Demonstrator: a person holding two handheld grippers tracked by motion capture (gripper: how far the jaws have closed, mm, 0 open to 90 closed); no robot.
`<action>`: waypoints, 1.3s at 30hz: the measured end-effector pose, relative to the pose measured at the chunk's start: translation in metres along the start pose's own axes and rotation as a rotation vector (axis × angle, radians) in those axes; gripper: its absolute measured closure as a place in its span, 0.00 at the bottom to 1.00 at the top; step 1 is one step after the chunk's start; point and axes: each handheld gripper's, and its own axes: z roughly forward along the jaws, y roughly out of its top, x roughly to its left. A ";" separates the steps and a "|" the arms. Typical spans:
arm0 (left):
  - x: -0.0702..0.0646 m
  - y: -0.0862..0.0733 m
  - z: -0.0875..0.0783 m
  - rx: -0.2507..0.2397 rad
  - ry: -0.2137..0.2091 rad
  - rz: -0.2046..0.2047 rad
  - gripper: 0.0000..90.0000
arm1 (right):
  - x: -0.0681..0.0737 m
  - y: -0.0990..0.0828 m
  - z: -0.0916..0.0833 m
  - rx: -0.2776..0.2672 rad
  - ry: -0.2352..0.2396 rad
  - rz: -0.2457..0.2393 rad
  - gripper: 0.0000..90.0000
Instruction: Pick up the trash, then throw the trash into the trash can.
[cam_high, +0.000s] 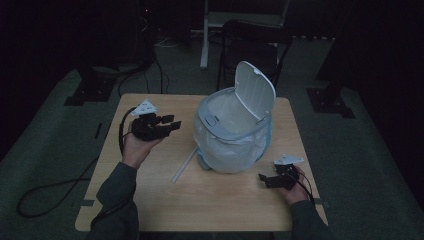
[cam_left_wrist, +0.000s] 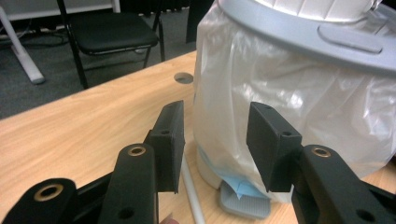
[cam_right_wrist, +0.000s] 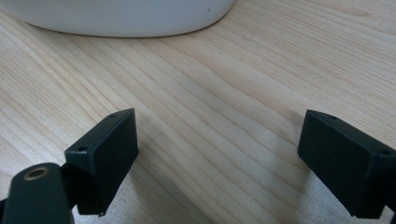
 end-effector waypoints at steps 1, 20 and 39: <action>0.000 -0.002 0.000 0.004 0.004 -0.003 0.64 | 0.000 0.000 0.000 0.000 0.000 0.000 0.13; -0.001 -0.039 0.008 0.068 0.030 -0.036 0.60 | 0.000 0.000 0.000 0.000 0.000 0.000 0.13; -0.007 -0.067 0.020 0.145 0.034 -0.053 0.61 | 0.000 0.000 0.000 0.001 0.000 -0.001 0.13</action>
